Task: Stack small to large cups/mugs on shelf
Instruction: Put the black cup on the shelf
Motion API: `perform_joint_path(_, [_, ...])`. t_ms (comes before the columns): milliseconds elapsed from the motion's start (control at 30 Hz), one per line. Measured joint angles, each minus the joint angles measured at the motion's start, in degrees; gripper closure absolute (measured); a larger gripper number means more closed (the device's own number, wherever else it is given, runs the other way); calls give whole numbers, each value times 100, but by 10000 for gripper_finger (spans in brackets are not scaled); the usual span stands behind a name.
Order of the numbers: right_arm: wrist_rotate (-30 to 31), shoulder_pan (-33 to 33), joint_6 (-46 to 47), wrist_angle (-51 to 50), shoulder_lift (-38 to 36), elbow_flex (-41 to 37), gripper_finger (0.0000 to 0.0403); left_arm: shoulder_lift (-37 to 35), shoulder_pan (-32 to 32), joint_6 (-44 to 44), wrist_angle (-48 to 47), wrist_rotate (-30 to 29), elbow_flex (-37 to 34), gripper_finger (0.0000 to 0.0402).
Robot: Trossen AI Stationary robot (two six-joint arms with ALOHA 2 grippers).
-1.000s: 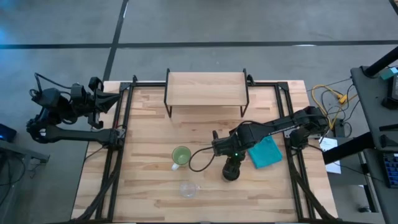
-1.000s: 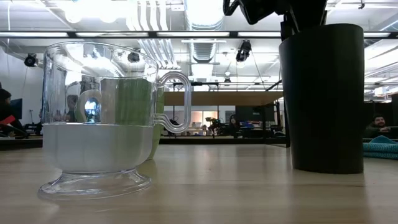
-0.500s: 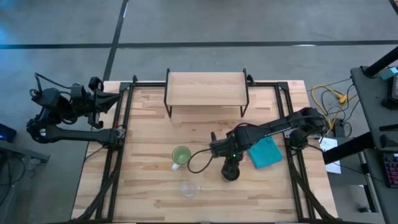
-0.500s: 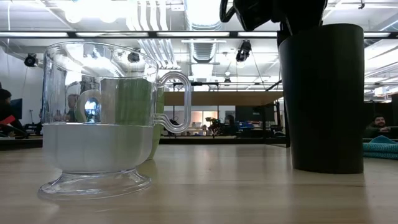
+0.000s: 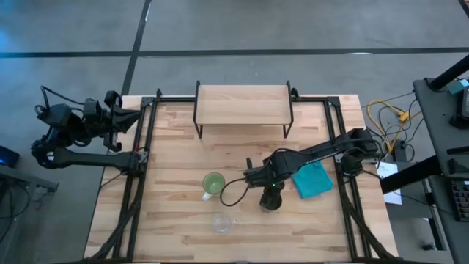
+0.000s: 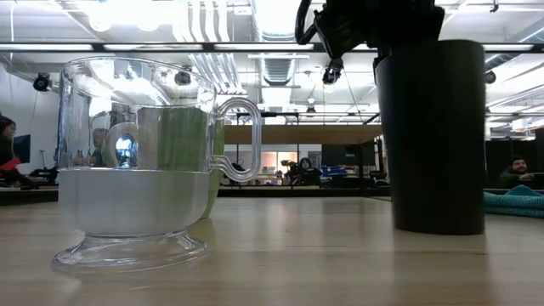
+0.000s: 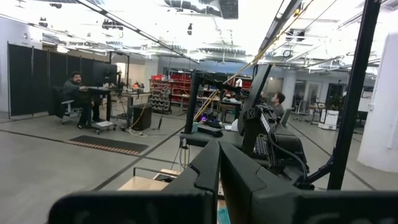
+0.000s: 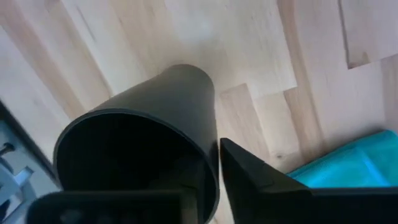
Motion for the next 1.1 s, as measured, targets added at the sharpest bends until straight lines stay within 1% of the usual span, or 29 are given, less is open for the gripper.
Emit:
perform_joint_path(67, [63, 0, 2, 1, -2, 0, 386, 0, 2, -1, 2, 0, 0, 402])
perform_joint_path(100, [100, 0, 3, 1, -7, 0, 389, 0, 2, 0, 1, 0, 0, 402])
perform_joint_path(300, [130, -13, 0, -203, -170, 58, 393, 0, 0, 0, 4, 0, 0, 402])
perform_joint_path(433, [558, -51, 32, -723, -292, 307, 394, 0, 2, 0, 4, 0, 0, 402])
perform_joint_path(633, [1227, -319, 21, -1576, -313, 1130, 394, 1, 1, 7, 13, -46, 0, 402])
perform_joint_path(767, [1815, -609, -33, -2165, -313, 1792, 394, 80, 1, -9, 28, -361, -2, 402])
perform_joint_path(933, [2094, -1070, -403, -2128, -450, 2572, 394, 233, 0, -18, 26, -781, -4, 402])
perform_joint_path(1100, [2356, -1625, -775, -2105, -602, 3151, 394, 479, 0, -24, 0, -965, -4, 402])
